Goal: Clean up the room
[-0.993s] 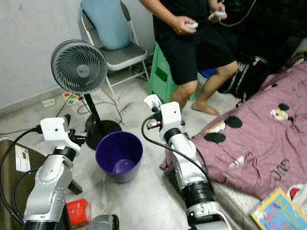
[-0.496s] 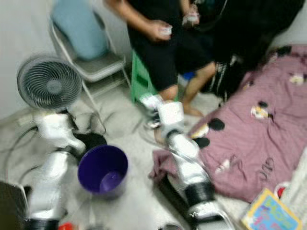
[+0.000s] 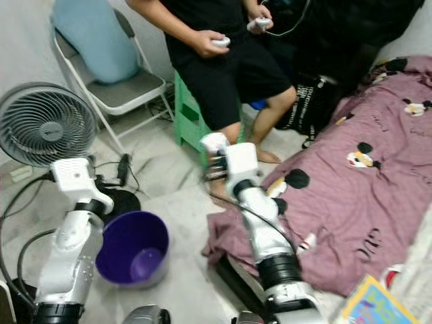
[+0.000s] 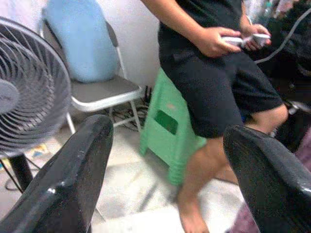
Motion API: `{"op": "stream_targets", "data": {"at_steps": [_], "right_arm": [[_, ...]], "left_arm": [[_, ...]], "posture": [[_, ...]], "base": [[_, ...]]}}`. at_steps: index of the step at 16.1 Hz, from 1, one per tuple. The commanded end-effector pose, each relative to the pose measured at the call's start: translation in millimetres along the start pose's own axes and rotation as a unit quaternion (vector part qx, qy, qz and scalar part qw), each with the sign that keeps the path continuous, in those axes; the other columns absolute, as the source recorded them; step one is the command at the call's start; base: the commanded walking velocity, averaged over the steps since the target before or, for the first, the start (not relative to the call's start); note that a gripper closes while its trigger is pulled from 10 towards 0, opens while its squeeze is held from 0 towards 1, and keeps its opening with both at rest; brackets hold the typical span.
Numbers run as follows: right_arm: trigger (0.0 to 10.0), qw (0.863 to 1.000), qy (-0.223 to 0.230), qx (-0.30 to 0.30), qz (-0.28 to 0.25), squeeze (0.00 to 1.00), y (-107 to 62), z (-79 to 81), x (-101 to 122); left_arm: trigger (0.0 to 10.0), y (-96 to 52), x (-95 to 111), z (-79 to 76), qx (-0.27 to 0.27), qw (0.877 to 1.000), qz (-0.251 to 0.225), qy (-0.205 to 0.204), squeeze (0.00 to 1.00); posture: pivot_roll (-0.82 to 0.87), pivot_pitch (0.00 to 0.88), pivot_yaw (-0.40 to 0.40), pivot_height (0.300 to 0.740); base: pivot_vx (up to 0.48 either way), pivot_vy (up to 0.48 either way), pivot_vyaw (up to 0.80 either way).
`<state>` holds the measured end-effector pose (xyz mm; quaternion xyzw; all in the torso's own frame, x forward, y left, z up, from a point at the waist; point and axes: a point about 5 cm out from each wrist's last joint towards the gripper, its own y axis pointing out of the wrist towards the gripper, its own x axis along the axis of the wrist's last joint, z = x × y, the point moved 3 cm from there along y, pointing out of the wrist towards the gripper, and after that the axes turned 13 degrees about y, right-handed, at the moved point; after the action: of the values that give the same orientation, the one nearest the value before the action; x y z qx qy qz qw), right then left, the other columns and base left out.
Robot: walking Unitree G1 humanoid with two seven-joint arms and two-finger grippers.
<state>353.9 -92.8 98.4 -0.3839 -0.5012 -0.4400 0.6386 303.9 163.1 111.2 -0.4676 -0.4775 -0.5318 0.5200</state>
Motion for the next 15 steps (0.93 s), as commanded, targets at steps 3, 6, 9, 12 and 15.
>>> {"op": "stream_targets", "data": {"at_steps": [3,6,9,12,15], "right_arm": [[10.0,1.000,0.000,0.020,-0.012,0.00,4.8,16.1,3.6],[10.0,1.000,0.000,0.019,-0.012,0.00,5.2,15.5,3.4],[10.0,1.000,-0.004,0.022,-0.013,0.00,6.6,15.5,3.7],[10.0,1.000,-0.007,0.026,-0.014,0.00,8.4,17.1,4.8],[10.0,0.999,-0.010,0.029,-0.016,0.00,9.5,17.7,5.6]], "left_arm": [[10.0,-6.6,-7.1,20.3,0.020,0.999,-0.001,0.039,0.00],[10.0,-7.7,-9.3,22.3,0.017,0.999,0.000,0.050,0.00],[10.0,-7.5,-8.8,22.0,0.022,0.997,-0.001,0.068,0.00],[10.0,-7.5,-12.0,21.5,0.032,0.996,0.009,0.086,0.00],[10.0,-8.3,-12.8,22.9,0.024,0.996,0.005,0.082,0.00]], "posture": [[0.06,0.033,0.009,0.740],[0.06,0.026,0.009,0.740],[0.06,0.018,0.002,0.740],[0.07,0.010,-0.004,0.740],[0.07,0.011,-0.002,0.740]], "base": [[0.000,0.000,0.80],[0.000,0.000,0.80],[0.000,0.000,0.80],[0.000,0.000,0.80],[0.000,0.000,0.80]]}}
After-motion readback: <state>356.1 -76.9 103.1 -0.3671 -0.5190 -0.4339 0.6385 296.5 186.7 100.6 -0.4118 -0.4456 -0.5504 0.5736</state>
